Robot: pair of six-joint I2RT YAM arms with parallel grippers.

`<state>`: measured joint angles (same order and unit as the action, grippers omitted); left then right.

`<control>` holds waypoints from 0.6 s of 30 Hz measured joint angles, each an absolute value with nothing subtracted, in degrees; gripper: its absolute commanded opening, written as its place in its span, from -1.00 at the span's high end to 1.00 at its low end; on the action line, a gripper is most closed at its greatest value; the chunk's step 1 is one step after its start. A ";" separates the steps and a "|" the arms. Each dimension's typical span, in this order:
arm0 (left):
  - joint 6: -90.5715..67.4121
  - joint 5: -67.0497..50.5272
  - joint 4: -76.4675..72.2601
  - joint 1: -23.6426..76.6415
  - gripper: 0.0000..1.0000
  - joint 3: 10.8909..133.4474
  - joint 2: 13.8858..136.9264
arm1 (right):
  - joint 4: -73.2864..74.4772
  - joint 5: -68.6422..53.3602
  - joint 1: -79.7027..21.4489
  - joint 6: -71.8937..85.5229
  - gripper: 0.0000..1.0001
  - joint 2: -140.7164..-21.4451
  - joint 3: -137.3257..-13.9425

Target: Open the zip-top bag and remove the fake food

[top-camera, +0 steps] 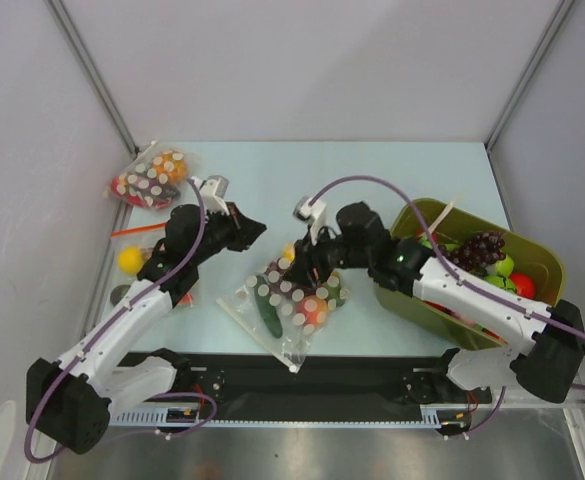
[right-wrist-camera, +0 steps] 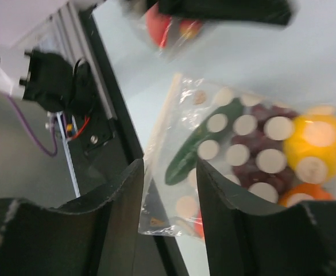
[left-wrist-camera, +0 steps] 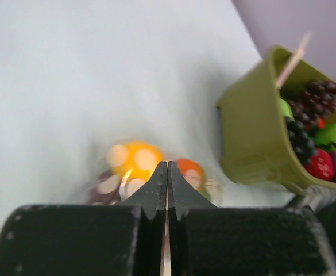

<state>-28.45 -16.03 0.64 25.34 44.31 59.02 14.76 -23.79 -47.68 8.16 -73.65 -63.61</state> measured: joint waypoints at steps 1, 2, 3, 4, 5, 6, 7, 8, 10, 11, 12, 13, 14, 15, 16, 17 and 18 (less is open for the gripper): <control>-28.64 -15.18 0.89 24.01 0.99 43.22 58.02 | 14.50 -22.48 -50.87 7.62 0.03 -73.63 -63.11; -28.97 -14.76 1.17 22.57 0.99 42.33 57.25 | 14.22 -20.49 -54.13 7.09 0.03 -73.58 -62.35; -29.36 -14.39 1.50 20.71 0.98 41.23 56.53 | 14.22 -17.85 -57.30 6.59 0.03 -73.58 -61.52; -29.71 -13.65 1.74 19.09 0.98 40.21 56.03 | 14.24 -15.75 -59.83 6.20 0.03 -73.63 -60.80; -29.98 -13.17 2.31 17.78 0.98 39.53 55.79 | 14.31 -12.56 -63.11 5.76 0.03 -73.78 -59.94; -30.11 -12.49 2.85 16.82 0.98 38.96 55.72 | 14.37 -9.13 -66.06 5.48 0.01 -74.15 -59.29; -30.15 -12.08 3.40 16.29 0.98 38.50 55.72 | 14.13 -5.80 -69.10 5.26 0.00 -74.76 -58.83; -30.17 -11.94 3.81 16.05 0.98 38.17 55.72 | 13.85 -3.16 -71.37 5.13 0.00 -75.48 -58.52; -30.20 -11.92 4.32 15.66 0.99 37.60 55.72 | 13.32 3.27 -75.94 5.02 -0.02 -77.52 -58.06; -30.24 -11.94 4.45 15.51 0.99 37.39 55.70 | 12.95 6.46 -77.95 4.89 -0.04 -78.83 -58.06; -30.33 -11.97 4.45 15.33 0.99 37.23 55.61 | 12.45 9.74 -79.94 4.78 -0.05 -80.31 -58.08; -30.46 -11.97 4.47 15.11 0.99 37.08 55.51 | 12.12 12.58 -81.47 4.43 -0.08 -81.82 -58.08; -30.50 -12.03 4.47 14.83 0.99 36.95 55.31 | 11.97 15.68 -82.96 4.19 -0.09 -83.57 -58.37; -30.55 -12.08 4.45 14.61 0.99 36.77 55.05 | 12.10 18.65 -84.47 3.84 -0.09 -85.58 -58.96; -30.57 -12.12 4.45 14.37 1.00 36.53 54.65 | 12.10 21.10 -85.65 3.51 -0.09 -87.61 -59.75; -30.57 -12.14 4.45 14.22 0.99 36.38 54.35 | 12.23 22.94 -86.43 3.20 -0.09 -89.32 -60.45; -30.57 -12.19 4.51 14.09 0.99 36.21 54.02 | 12.36 24.97 -87.35 2.87 -0.09 -91.37 -61.58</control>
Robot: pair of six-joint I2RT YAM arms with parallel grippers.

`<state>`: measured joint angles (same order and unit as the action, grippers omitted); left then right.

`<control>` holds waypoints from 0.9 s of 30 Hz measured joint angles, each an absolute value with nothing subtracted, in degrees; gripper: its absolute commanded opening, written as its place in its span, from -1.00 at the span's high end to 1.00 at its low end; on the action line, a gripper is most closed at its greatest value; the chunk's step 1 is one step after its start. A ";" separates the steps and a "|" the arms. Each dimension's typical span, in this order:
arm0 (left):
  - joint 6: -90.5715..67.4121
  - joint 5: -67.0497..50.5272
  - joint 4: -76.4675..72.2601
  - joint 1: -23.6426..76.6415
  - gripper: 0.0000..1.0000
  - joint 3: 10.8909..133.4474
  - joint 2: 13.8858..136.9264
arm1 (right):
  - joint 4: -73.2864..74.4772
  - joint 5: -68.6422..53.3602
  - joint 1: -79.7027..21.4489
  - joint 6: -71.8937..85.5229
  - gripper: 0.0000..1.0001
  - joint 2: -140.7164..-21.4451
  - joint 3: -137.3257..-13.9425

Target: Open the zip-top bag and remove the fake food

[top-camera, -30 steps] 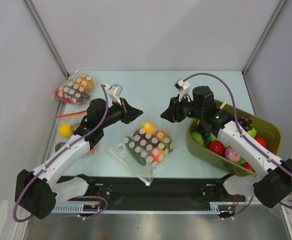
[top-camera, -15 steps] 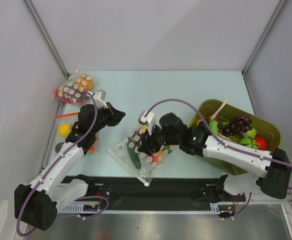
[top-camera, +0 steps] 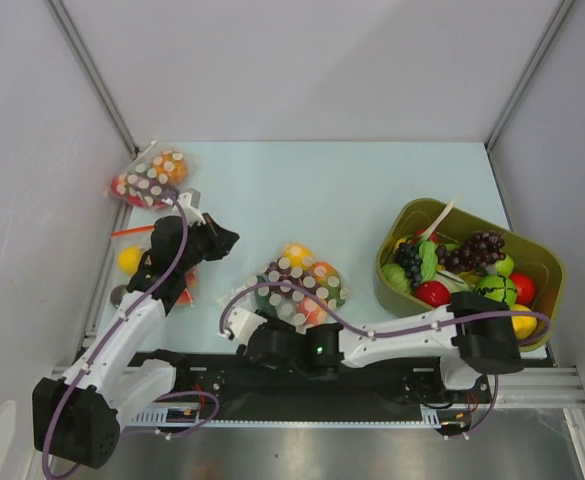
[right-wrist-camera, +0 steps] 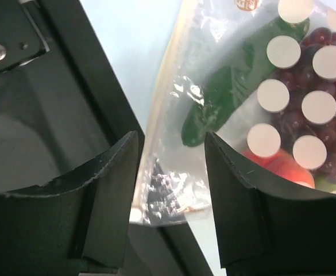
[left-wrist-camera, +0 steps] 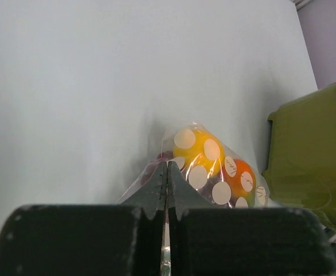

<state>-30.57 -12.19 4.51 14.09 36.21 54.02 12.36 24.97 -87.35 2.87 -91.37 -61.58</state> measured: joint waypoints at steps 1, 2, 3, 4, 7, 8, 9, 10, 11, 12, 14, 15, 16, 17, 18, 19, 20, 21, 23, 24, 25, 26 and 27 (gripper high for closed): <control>-30.57 -12.21 4.47 14.00 0.99 36.07 53.69 | 12.58 26.74 -88.18 2.55 -0.10 -93.51 -62.92; -30.57 -12.25 4.47 13.93 0.99 35.94 53.39 | 12.64 27.81 -88.62 2.31 -0.11 -95.02 -63.79; -30.57 -12.32 4.47 13.85 0.99 35.79 53.10 | 12.80 29.04 -89.14 1.96 -0.11 -96.57 -64.88; -30.55 -12.36 4.49 13.76 0.99 35.62 52.80 | 12.88 29.91 -89.60 1.76 -0.12 -97.95 -65.78; -30.55 -12.62 4.73 13.41 1.00 35.24 52.03 | 13.17 32.16 -90.39 1.37 -0.12 -100.49 -67.48; -30.55 -12.67 4.86 13.30 0.99 35.22 51.72 | 13.47 32.86 -90.59 1.23 -0.12 -101.36 -68.23; -30.55 -12.71 4.91 13.23 0.99 35.16 51.42 | 13.61 33.56 -90.70 1.21 -0.12 -102.24 -68.95; -30.55 -12.82 4.95 13.17 0.99 35.14 51.11 | 13.80 34.28 -90.70 1.19 -0.13 -103.26 -69.84; -30.55 -12.97 4.97 13.08 0.99 35.11 50.85 | 13.96 34.87 -90.70 1.19 -0.13 -104.40 -70.72; -30.55 -13.23 4.97 13.04 0.99 35.11 50.61 | 14.26 35.38 -90.67 1.19 -0.13 -105.49 -71.53; -30.52 -13.69 5.02 12.93 0.99 35.11 50.28 | 15.27 35.99 -90.50 1.19 -0.12 -107.79 -72.88; -30.52 -13.78 5.06 12.93 0.99 35.11 50.19 | 15.57 36.07 -90.43 1.19 -0.13 -108.66 -73.28; -30.52 -13.89 5.13 12.93 0.99 35.11 50.06 | 15.99 36.23 -90.32 1.19 -0.13 -109.67 -73.67; -30.52 -13.98 5.17 12.88 0.99 35.09 49.95 | 16.23 36.51 -90.26 1.19 -0.12 -110.52 -73.80; -30.52 -14.09 5.26 12.86 0.99 35.05 49.80 | 16.73 36.91 -90.24 1.17 -0.12 -111.20 -73.84; -30.50 -14.15 5.32 12.82 1.00 35.00 49.65 | 17.39 37.60 -90.15 1.17 -0.11 -111.83 -74.00; -30.50 -14.15 5.34 12.80 0.99 34.96 49.50 | 17.89 38.46 -90.08 1.19 -0.10 -112.38 -74.17; -30.50 -14.15 5.34 12.78 0.99 34.92 49.34 | 18.46 39.05 -89.95 1.19 -0.09 -112.75 -74.32; -30.48 -14.15 5.48 12.73 0.99 34.92 48.93 | 19.31 40.34 -89.65 1.19 -0.06 -113.06 -74.43; -30.48 -14.15 5.54 12.71 0.99 34.92 48.71 | 19.55 40.86 -89.54 1.21 -0.04 -113.06 -74.43; -30.48 -14.15 5.56 12.69 0.99 34.92 48.51 | 19.53 41.06 -89.34 1.21 -0.03 -113.06 -74.46; -30.46 -14.15 5.61 12.69 0.99 34.92 48.31 | 19.53 41.10 -89.10 1.21 0.00 -113.03 -74.48; -30.46 -14.15 5.67 12.67 0.99 34.92 48.23 | 19.53 41.08 -88.84 1.19 0.06 -113.03 -74.48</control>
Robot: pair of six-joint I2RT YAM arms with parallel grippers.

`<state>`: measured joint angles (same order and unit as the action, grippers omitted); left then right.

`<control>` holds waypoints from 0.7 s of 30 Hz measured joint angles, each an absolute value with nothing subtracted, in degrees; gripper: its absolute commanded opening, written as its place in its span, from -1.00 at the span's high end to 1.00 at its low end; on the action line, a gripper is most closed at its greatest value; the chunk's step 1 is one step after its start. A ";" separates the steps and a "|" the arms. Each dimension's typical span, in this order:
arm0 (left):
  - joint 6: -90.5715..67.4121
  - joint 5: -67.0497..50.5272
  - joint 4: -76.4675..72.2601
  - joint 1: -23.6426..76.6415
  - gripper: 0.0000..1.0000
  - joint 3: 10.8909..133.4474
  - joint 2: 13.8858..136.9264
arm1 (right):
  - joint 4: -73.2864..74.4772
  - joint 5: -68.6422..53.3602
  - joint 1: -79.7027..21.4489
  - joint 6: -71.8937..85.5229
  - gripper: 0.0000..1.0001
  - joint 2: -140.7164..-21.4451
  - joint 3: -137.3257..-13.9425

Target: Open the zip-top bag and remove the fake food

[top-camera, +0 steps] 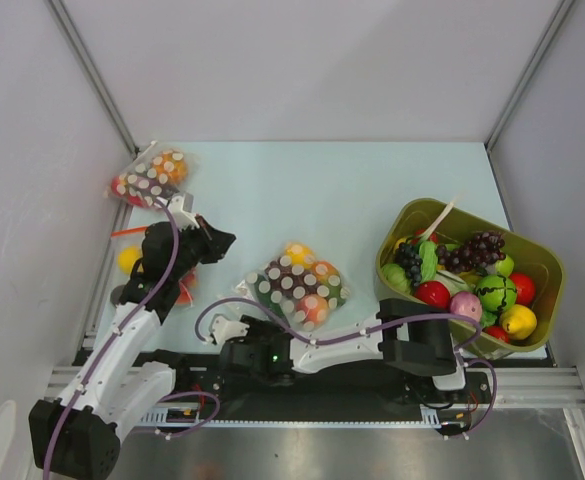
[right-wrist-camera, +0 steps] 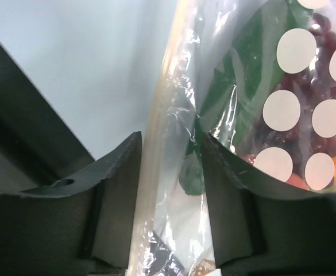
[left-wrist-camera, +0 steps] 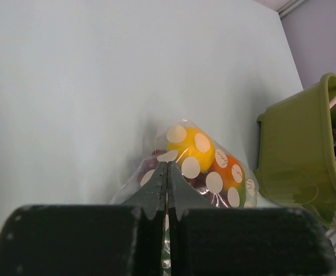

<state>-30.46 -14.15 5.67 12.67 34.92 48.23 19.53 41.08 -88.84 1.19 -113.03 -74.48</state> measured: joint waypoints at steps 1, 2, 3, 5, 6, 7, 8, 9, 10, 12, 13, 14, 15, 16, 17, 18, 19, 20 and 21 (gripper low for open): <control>-30.46 -14.15 5.74 12.67 1.00 34.92 48.16 | 19.49 40.97 -88.47 1.17 0.24 -112.99 -74.48; -30.44 -14.15 5.78 12.67 0.99 34.92 48.12 | 19.51 40.64 -88.09 1.17 0.52 -112.81 -74.48; -30.44 -14.15 5.82 12.67 0.99 34.89 48.10 | 19.51 40.49 -87.66 1.02 0.52 -112.71 -74.48; -30.41 -14.15 5.91 12.64 0.99 34.89 48.03 | 19.51 39.75 -86.72 1.02 1.00 -112.16 -74.43; -30.41 -14.17 5.89 12.64 0.96 34.81 47.94 | 19.44 39.46 -86.24 1.26 1.00 -111.79 -74.35; -30.37 -14.20 5.87 12.62 0.92 34.68 47.79 | 19.40 39.05 -85.62 1.48 1.00 -111.35 -74.24; -30.35 -14.22 5.87 12.60 0.85 34.48 47.53 | 19.35 38.52 -84.99 1.63 1.00 -110.78 -74.00; -30.30 -14.22 5.93 12.60 0.62 34.28 47.11 | 19.33 38.11 -84.25 1.72 1.00 -110.10 -73.69; -29.85 -14.26 5.98 12.60 0.47 34.09 46.57 | 19.11 37.56 -83.37 1.83 1.00 -109.32 -73.23; -29.47 -14.41 5.72 12.58 0.07 33.67 44.91 | 18.44 35.88 -81.23 2.04 1.00 -107.22 -71.92; -29.26 -14.66 5.50 12.56 0.00 33.41 43.72 | 18.13 34.63 -79.90 2.24 1.00 -105.89 -71.09; -29.28 -14.98 5.28 12.56 -0.06 33.19 42.44 | 17.61 33.30 -78.32 2.55 1.00 -104.40 -70.24; -29.23 -15.42 4.89 12.56 -0.11 33.06 41.08 | 17.08 32.14 -77.01 2.83 1.00 -103.13 -69.56; -29.19 -15.88 4.45 12.56 -0.12 32.99 39.77 | 16.40 30.41 -75.26 3.05 1.00 -101.41 -68.79; -29.08 -16.45 4.12 12.56 -0.14 32.97 38.89 | 15.53 28.93 -73.49 3.33 1.00 -99.79 -68.05; -28.99 -17.26 3.49 12.56 -0.15 32.97 38.11 | 14.48 27.27 -71.68 3.66 1.00 -98.08 -67.33; -28.99 -18.37 2.70 12.56 -0.16 32.86 37.69 | 13.54 25.56 -70.08 4.14 1.00 -96.36 -66.72; -29.10 -19.75 1.50 12.56 -0.17 32.60 37.52 | 12.62 24.10 -68.36 4.51 1.00 -94.80 -66.22; -29.52 -21.26 0.05 12.58 -0.19 32.14 37.45 | 11.40 22.50 -66.81 4.80 1.00 -93.32 -65.71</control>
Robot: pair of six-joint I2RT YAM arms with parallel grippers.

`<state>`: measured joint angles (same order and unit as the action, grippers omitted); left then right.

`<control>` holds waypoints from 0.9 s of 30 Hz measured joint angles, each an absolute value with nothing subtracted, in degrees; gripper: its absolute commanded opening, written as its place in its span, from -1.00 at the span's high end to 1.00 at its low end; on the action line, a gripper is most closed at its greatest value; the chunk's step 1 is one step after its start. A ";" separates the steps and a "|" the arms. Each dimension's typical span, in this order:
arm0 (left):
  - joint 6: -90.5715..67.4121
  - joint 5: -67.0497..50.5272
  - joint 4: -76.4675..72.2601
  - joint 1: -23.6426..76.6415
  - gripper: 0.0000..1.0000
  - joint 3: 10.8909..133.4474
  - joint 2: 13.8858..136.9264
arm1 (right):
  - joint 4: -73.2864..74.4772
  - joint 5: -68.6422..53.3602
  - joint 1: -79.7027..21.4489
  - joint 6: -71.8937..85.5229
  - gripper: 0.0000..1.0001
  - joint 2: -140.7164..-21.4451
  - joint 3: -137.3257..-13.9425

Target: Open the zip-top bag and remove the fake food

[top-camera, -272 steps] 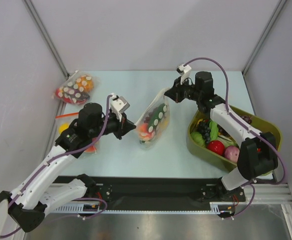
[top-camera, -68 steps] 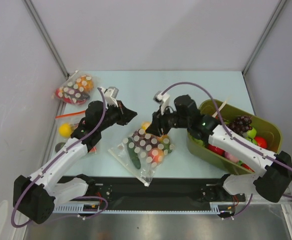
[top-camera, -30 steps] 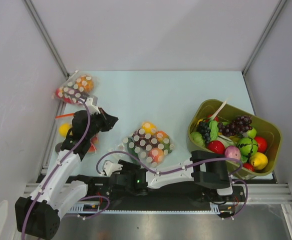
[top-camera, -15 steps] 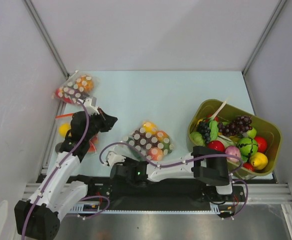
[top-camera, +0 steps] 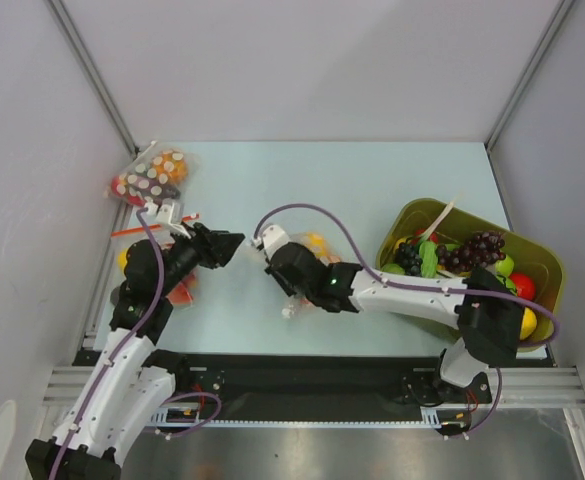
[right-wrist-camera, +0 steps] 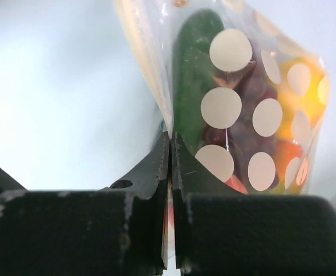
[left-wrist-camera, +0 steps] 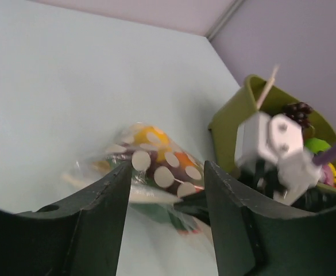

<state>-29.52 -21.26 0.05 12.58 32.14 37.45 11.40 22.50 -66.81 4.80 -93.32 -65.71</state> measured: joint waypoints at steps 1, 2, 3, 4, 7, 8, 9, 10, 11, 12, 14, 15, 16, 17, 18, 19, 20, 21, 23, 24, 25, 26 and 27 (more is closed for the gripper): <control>-30.04 -22.74 -1.56 12.60 -0.19 31.38 37.52 | 10.70 21.37 -65.73 5.15 1.00 -92.25 -65.43; -30.70 -23.83 -2.85 12.71 -0.20 30.48 37.74 | 9.85 20.12 -64.62 5.61 1.00 -91.13 -65.12; -31.40 -24.77 -4.08 12.95 -0.20 29.50 38.15 | 8.88 19.03 -63.81 6.02 1.00 -90.21 -64.79; -32.05 -25.45 -5.10 13.43 -0.21 28.60 38.83 | 8.08 17.96 -63.26 6.37 1.00 -89.41 -64.47; -33.65 -26.30 -7.40 15.68 -0.27 27.05 41.89 | 6.50 15.33 -62.74 7.49 1.00 -87.85 -63.46; -34.33 -26.33 -8.12 16.47 -0.29 26.70 43.33 | 6.04 14.57 -62.74 7.84 1.00 -87.46 -63.00; -34.74 -26.30 -8.78 17.02 -0.30 26.39 44.51 | 5.65 13.78 -62.74 8.25 1.00 -87.05 -62.54; -35.27 -26.26 -9.13 17.43 -0.31 26.11 45.52 | 5.43 12.97 -62.76 8.69 1.00 -86.63 -62.04; -35.62 -26.24 -9.32 17.56 -0.31 25.93 46.02 | 5.23 12.34 -62.76 9.21 1.00 -86.00 -61.43; -36.05 -26.13 -9.47 17.61 -0.32 25.91 46.52 | 4.97 11.73 -62.76 9.65 1.00 -85.21 -60.73; -36.80 -25.82 -10.44 17.63 -0.32 25.89 47.03 | 4.47 10.96 -62.74 10.52 1.00 -83.74 -59.57; -37.28 -25.74 -11.14 17.63 -0.33 25.82 47.05 | 4.27 10.68 -62.74 10.81 1.00 -83.02 -59.18; -37.65 -25.69 -11.97 17.63 -0.33 25.67 47.03 | 4.01 10.46 -62.74 11.03 1.00 -82.39 -58.87; -38.09 -25.67 -12.78 17.63 -0.33 25.41 46.98 | 3.95 10.31 -62.72 11.25 1.00 -81.76 -58.70; -38.44 -25.65 -13.30 17.63 -0.33 25.12 46.92 | 3.86 10.15 -62.70 11.44 1.00 -81.30 -58.61; -38.74 -25.65 -13.56 17.63 -0.33 24.88 46.83 | 3.81 10.02 -62.63 11.62 1.00 -80.82 -58.54; -39.09 -25.61 -14.02 17.63 -0.33 24.56 46.72 | 3.68 9.96 -62.57 11.84 1.00 -80.40 -58.48; -39.33 -25.52 -14.37 17.63 -0.33 24.18 46.50 | 3.51 9.91 -62.39 11.94 1.00 -80.09 -58.48; -40.10 -25.12 -14.57 17.63 -0.33 23.42 45.52 | 3.22 9.76 -62.17 12.01 1.00 -79.83 -58.41; -40.27 -24.77 -14.55 17.63 -0.33 23.03 44.73 | 3.05 9.67 -62.06 12.03 1.00 -79.79 -58.28; -40.53 -24.32 -14.48 17.63 -0.33 22.68 43.81 | 2.92 9.58 -61.98 12.05 1.00 -79.70 -58.13; -40.60 -24.01 -14.50 17.63 -0.33 22.41 43.07 | 2.76 9.56 -61.87 12.08 1.00 -79.64 -57.95; -40.66 -23.46 -14.48 17.63 -0.33 22.11 42.00 | 2.68 9.52 -61.76 12.12 1.00 -79.57 -57.80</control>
